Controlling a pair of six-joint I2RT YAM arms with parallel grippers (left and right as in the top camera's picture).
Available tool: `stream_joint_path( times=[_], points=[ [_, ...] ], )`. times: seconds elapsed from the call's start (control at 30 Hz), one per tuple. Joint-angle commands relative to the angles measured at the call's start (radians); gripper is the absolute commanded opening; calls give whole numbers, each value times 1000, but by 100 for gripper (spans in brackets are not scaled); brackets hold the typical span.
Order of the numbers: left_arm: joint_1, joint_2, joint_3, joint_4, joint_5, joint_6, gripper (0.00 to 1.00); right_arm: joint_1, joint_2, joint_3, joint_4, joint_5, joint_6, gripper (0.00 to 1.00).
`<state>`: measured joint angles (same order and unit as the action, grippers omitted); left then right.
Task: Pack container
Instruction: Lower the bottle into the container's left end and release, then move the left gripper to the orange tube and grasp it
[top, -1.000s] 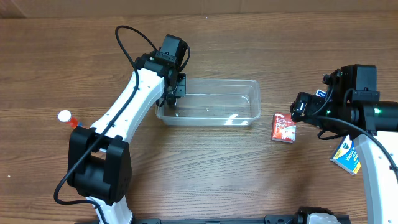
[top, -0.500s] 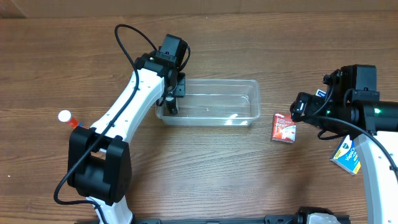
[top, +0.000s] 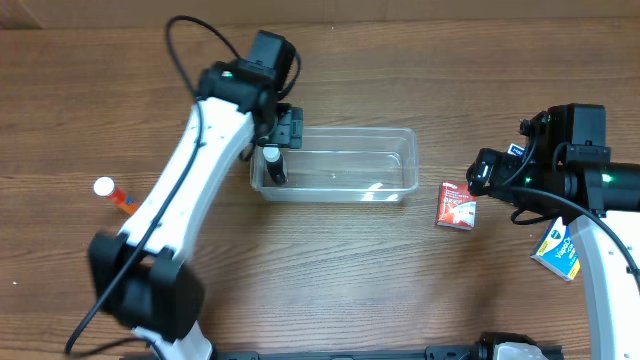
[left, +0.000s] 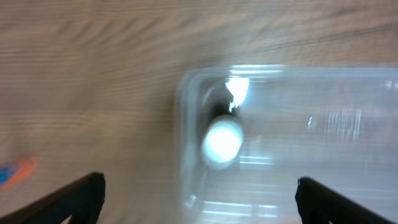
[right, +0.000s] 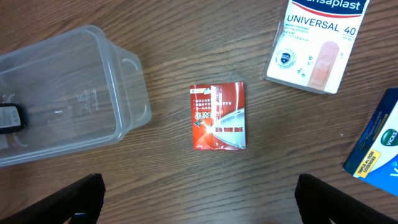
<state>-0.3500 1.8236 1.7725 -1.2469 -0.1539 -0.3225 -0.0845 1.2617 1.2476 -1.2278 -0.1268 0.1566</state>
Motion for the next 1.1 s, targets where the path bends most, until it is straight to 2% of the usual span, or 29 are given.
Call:
stream_joint_path(
  times=[0.0,0.17,0.23,0.3,0.43,0.57,0.83,1.0,1.07],
  points=[
    [73,-182,51,-136,-10,-43,100,-4,-3,29,3,-6,1,100],
    [171,-364,9,-251,-10,-45,100,-4,-3,29,-2,-6,1,100],
    [242,-436,-37,-248,-10,-45,100,-4,-3,29,-2,-6,1,100],
    [384,-505,-122,-239,-9,-40,100,-4,-3,29,-1,-6,1,100],
    [628,-509,-229,-183,51,-2,100,-4,-3,29,-2,-6,1,100],
    [818,-414,-279,-77,182,107,100,-4,-3,29,-2,-6,1,100],
    [840,-124,-278,-15,189,137,100,-4,-3,29,-2,-7,1,100],
    [840,-44,-278,30,188,136,100,-4,-3,29,-2,-7,1,100],
    [840,-34,-278,66,187,136,97,-4,-3,29,-2,-7,1,100]
  ],
)
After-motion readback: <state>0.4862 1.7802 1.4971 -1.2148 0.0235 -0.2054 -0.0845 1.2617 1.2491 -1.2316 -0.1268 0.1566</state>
